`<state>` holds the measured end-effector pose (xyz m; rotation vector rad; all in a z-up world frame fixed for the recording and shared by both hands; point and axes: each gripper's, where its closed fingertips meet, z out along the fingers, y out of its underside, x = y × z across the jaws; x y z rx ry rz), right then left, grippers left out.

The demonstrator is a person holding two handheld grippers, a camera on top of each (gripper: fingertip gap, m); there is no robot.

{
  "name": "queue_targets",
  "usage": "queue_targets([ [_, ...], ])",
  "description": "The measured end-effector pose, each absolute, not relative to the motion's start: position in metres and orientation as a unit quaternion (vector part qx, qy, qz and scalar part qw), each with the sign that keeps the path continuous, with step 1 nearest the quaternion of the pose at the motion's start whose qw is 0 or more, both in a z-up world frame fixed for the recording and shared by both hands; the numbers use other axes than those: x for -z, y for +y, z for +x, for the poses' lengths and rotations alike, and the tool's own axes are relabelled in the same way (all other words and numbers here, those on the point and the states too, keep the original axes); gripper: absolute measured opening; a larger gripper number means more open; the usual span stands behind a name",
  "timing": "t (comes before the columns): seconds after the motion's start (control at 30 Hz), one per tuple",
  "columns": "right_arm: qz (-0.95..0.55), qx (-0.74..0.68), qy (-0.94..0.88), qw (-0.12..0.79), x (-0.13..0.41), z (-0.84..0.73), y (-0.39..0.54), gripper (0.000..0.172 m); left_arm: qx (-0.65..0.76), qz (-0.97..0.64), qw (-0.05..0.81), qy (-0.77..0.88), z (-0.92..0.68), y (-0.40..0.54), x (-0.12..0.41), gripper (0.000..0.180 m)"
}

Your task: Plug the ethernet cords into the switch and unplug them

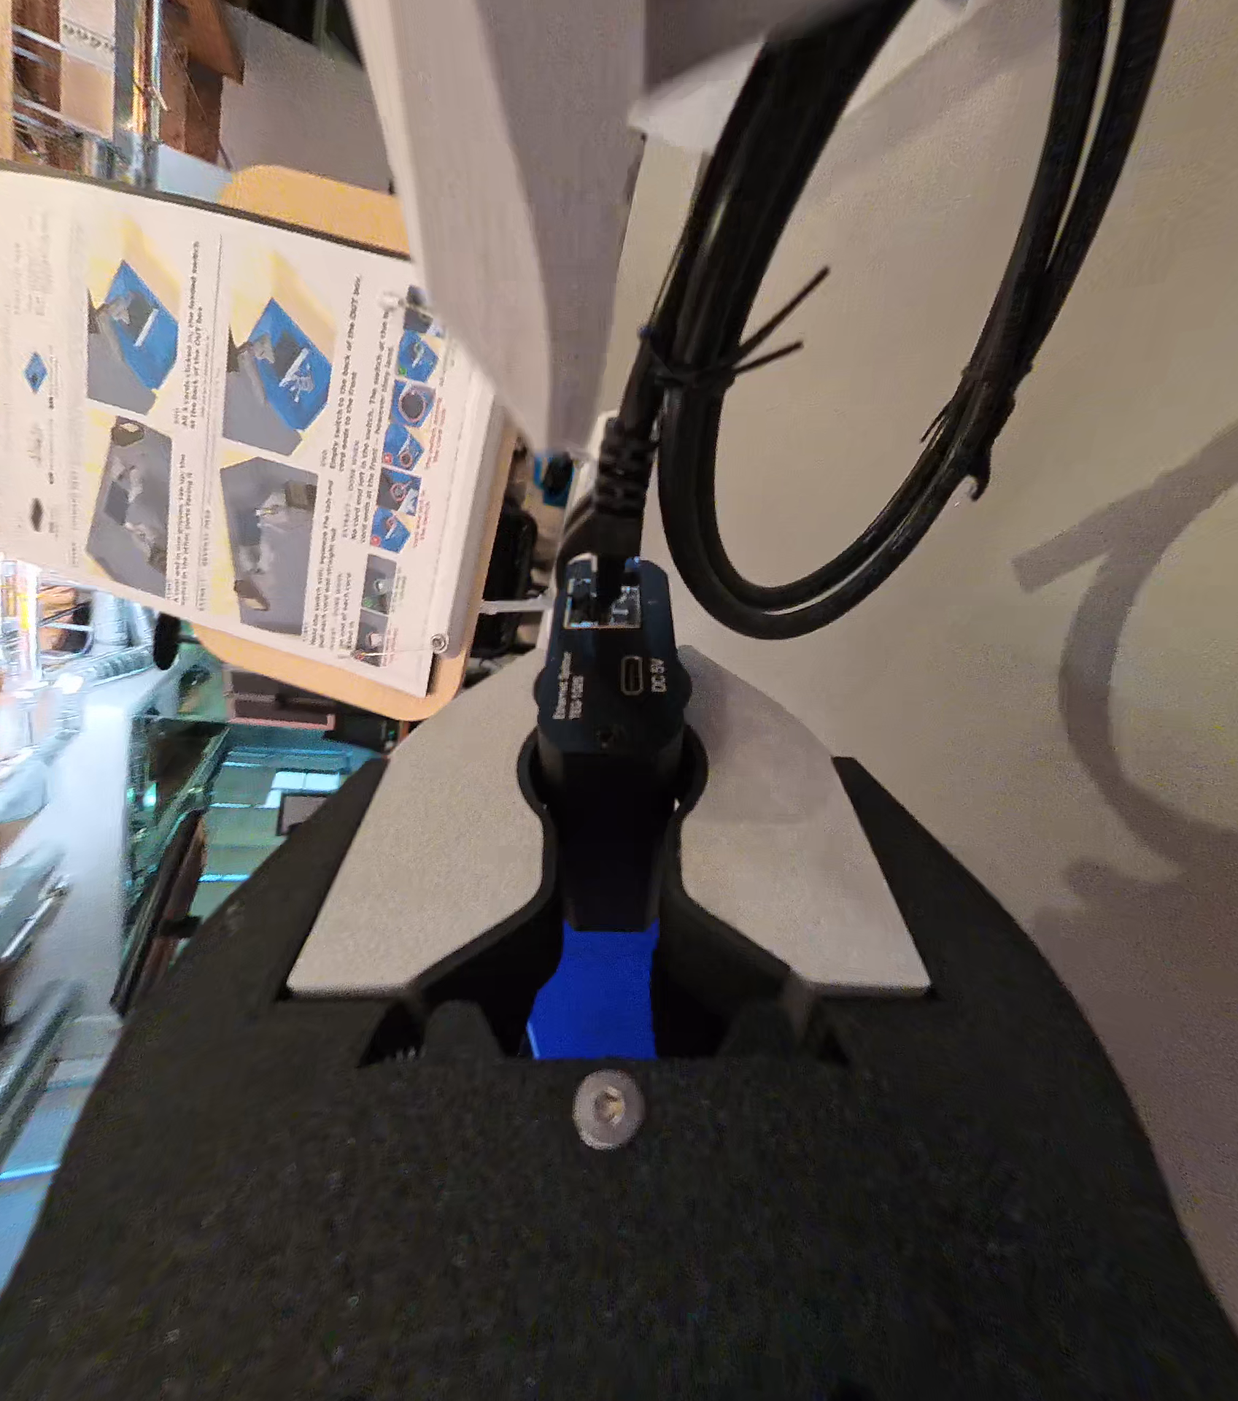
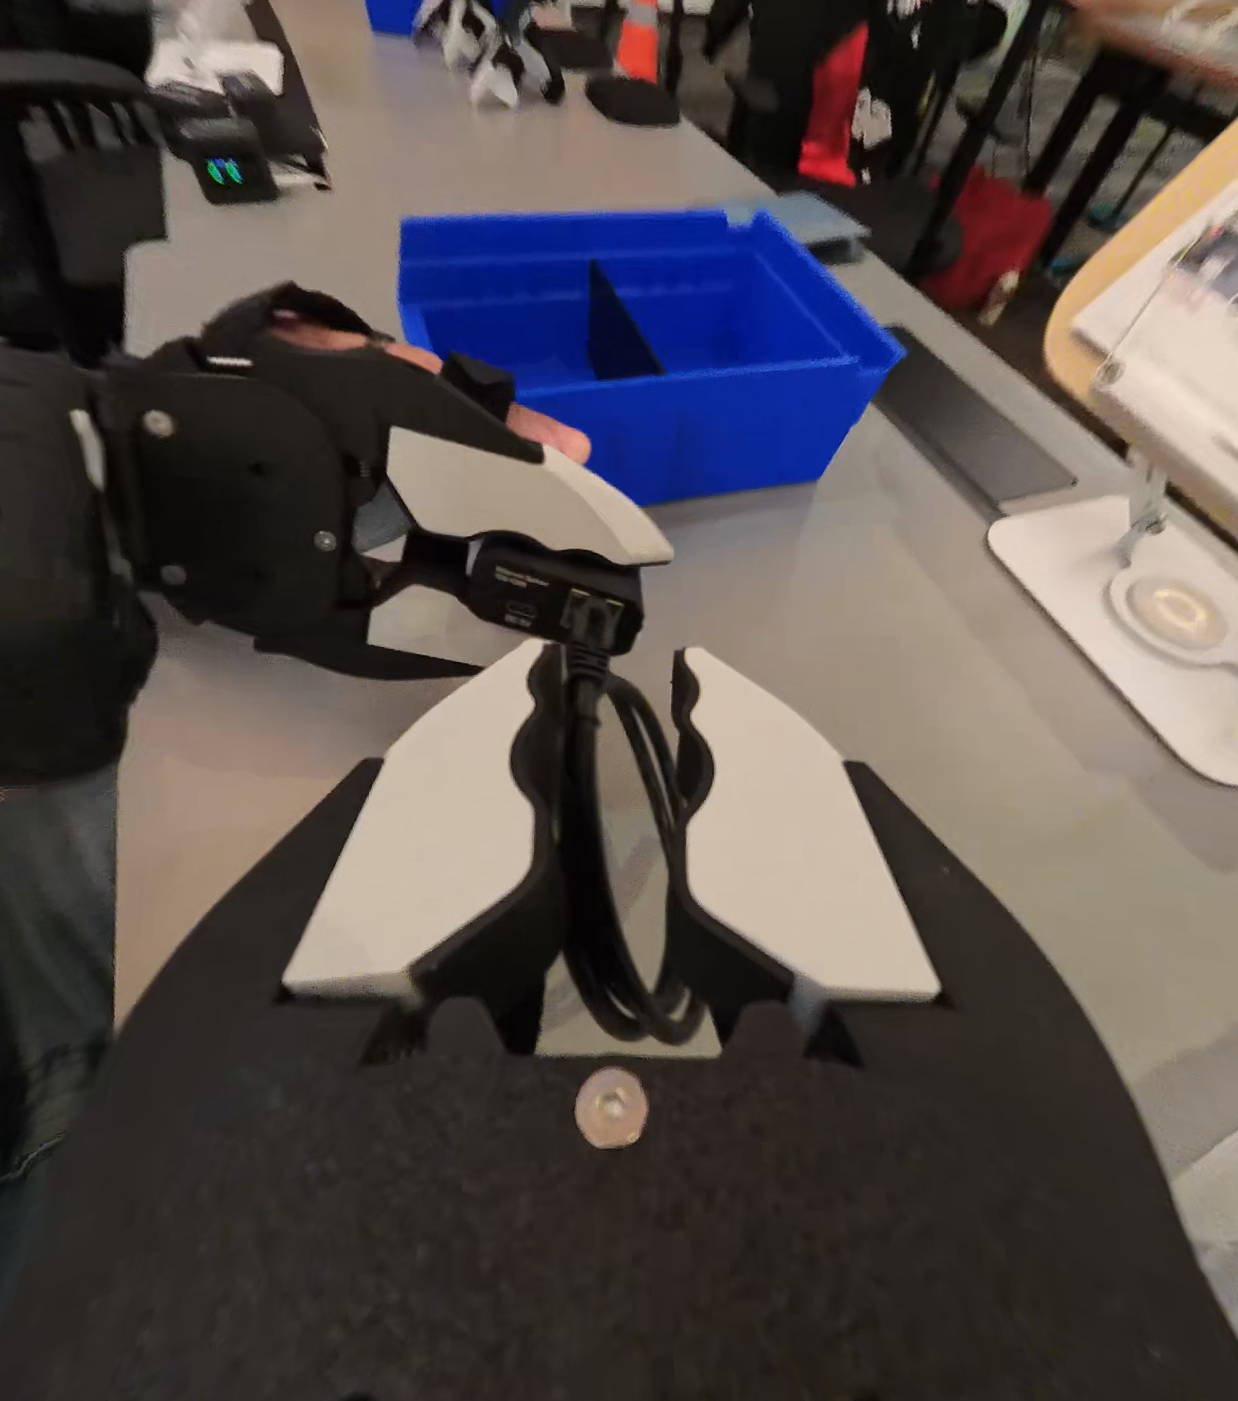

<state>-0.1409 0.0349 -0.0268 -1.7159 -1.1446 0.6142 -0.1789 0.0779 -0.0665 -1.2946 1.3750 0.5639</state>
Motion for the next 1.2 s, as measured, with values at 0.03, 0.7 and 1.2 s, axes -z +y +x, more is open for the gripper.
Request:
queue_targets([
  [0.03, -0.707, -0.245, -0.467, 0.471, 0.033, -0.147, 0.036, 0.028, -0.249, -0.548, 0.547, 0.582, -0.180, 0.079, 0.069, 0.026],
  [0.7, -0.765, -0.254, -0.448, 0.386, 0.071, -0.143, 0.034, 0.010, -0.268, -0.580, 0.515, 0.572, -0.172, 0.081, 0.079, 0.026],
  [1.2, -0.736, -0.280, -0.395, 0.473, -0.020, -0.061, 0.032, 0.010, -0.205, -0.606, 0.540, 0.546, -0.173, 0.074, 0.061, 0.025],
])
